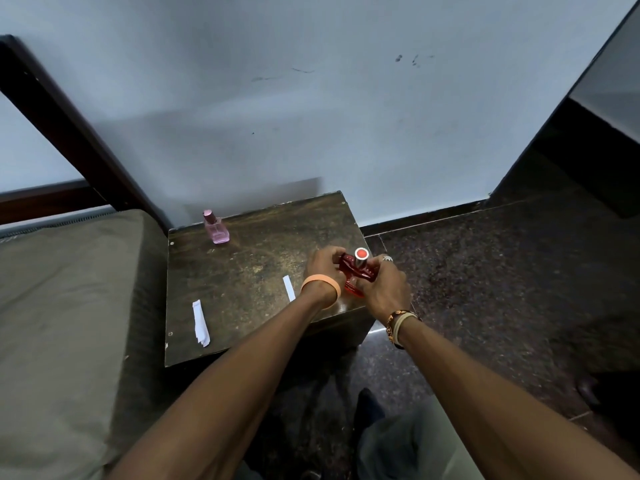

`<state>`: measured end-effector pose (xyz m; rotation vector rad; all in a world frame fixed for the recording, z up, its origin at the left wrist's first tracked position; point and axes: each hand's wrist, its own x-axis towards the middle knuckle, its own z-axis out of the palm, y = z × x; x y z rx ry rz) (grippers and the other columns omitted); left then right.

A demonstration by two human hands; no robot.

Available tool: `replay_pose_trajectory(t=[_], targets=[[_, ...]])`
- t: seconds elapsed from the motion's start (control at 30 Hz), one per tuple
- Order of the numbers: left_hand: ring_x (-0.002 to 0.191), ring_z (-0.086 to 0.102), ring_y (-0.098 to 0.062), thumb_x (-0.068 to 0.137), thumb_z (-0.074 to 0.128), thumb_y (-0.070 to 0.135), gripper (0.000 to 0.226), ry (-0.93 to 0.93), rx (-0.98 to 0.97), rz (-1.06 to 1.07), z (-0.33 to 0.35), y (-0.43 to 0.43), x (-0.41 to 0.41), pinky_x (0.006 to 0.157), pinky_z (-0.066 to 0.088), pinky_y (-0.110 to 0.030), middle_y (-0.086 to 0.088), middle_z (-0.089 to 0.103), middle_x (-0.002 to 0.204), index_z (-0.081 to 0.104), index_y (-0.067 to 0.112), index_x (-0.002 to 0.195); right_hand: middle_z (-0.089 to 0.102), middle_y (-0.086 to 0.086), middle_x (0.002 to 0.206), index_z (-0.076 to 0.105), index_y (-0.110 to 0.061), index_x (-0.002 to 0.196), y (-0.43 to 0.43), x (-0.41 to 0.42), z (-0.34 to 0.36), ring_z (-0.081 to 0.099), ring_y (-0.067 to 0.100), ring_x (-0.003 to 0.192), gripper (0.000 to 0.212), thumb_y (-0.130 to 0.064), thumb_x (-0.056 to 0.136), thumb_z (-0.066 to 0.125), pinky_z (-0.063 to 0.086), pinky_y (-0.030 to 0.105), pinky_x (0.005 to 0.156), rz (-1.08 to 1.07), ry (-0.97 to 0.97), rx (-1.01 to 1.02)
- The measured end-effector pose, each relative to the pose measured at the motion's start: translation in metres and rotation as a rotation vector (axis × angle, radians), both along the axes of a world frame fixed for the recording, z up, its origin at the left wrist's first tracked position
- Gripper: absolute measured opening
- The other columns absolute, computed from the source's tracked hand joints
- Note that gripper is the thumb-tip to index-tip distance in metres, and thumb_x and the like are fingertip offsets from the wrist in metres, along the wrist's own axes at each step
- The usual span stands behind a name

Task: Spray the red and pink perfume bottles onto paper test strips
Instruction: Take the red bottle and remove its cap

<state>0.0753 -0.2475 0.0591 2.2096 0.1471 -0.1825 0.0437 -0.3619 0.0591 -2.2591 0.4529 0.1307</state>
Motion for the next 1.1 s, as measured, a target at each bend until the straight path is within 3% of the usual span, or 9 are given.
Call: replay_pose_trajectory(t=[0.13,0.43,0.53,0.63,0.73,0.83,1.0,1.1], targets=[[0.107,0.063,-0.021,0.075,0.06,-0.014,0.049,0.007,0.025,-0.028,-0.003,0.005,-0.001,0.092,0.049,-0.027,-0.01,0.067,0.118,0.063,0.007,0.119,0.071,-0.001,0.102,0.062,-0.023,0.1,0.004,-0.001,-0.006,0.066,0.022,0.094,0.031,-0.033,0.078,0.08,0.051,0.036,0.079,-0.004,-0.002,-0.029],[0.113,0.059,-0.022,0.076,0.06,-0.013,0.048,-0.001,0.036,-0.088,-0.003,0.01,-0.007,0.089,0.044,-0.023,-0.009,0.065,0.12,0.063,0.009,0.119,0.071,-0.001,0.102,0.062,-0.021,0.106,0.007,-0.003,-0.009,0.067,0.022,0.095,0.037,-0.034,0.077,0.081,0.054,0.039,0.082,0.033,0.005,-0.072],[0.123,0.053,-0.024,0.08,0.06,-0.007,0.053,0.02,0.026,-0.085,-0.001,0.011,-0.011,0.103,0.045,-0.035,-0.009,0.058,0.133,0.054,0.011,0.13,0.072,0.0,0.107,0.065,-0.021,0.111,0.008,-0.005,-0.007,0.067,0.023,0.1,0.039,-0.035,0.078,0.08,0.054,0.04,0.086,0.057,0.006,-0.088],[0.129,0.048,-0.023,0.083,0.062,-0.001,0.059,-0.003,0.003,-0.082,0.005,0.013,-0.014,0.107,0.041,-0.042,-0.005,0.052,0.14,0.048,0.016,0.137,0.072,0.0,0.104,0.069,-0.023,0.11,0.008,-0.008,-0.003,0.068,0.022,0.097,0.037,-0.041,0.08,0.078,0.054,0.035,0.081,0.069,-0.028,-0.079],[0.123,0.052,-0.017,0.08,0.068,0.001,0.053,-0.068,-0.024,-0.127,0.013,0.013,-0.018,0.104,0.043,-0.033,-0.003,0.059,0.132,0.056,0.019,0.129,0.072,0.001,0.101,0.07,-0.023,0.111,0.007,-0.009,0.002,0.068,0.023,0.094,0.029,-0.035,0.085,0.074,0.056,0.037,0.08,0.106,-0.056,-0.069],[0.106,0.058,-0.009,0.078,0.072,0.005,0.044,-0.116,-0.043,-0.115,0.018,0.007,-0.022,0.087,0.041,-0.021,0.0,0.068,0.117,0.065,0.02,0.119,0.072,0.003,0.099,0.071,-0.023,0.111,0.005,-0.009,0.003,0.068,0.023,0.091,0.021,-0.026,0.09,0.068,0.058,0.039,0.078,0.135,-0.06,-0.055],[0.102,0.065,-0.012,0.077,0.075,0.012,0.038,-0.139,-0.023,-0.027,0.017,-0.003,-0.021,0.086,0.048,-0.023,0.001,0.072,0.11,0.069,0.02,0.113,0.07,0.003,0.09,0.072,-0.025,0.104,0.003,-0.009,0.0,0.064,0.022,0.08,0.016,-0.027,0.089,0.069,0.049,0.031,0.064,0.148,-0.047,-0.127],[0.095,0.066,-0.015,0.078,0.074,0.013,0.028,-0.175,0.079,-0.026,0.014,-0.006,-0.019,0.082,0.05,-0.026,0.001,0.073,0.102,0.072,0.022,0.105,0.071,0.006,0.09,0.072,-0.022,0.098,0.003,-0.009,-0.002,0.067,0.027,0.084,0.013,-0.029,0.087,0.07,0.042,0.029,0.061,0.137,-0.058,-0.176]])
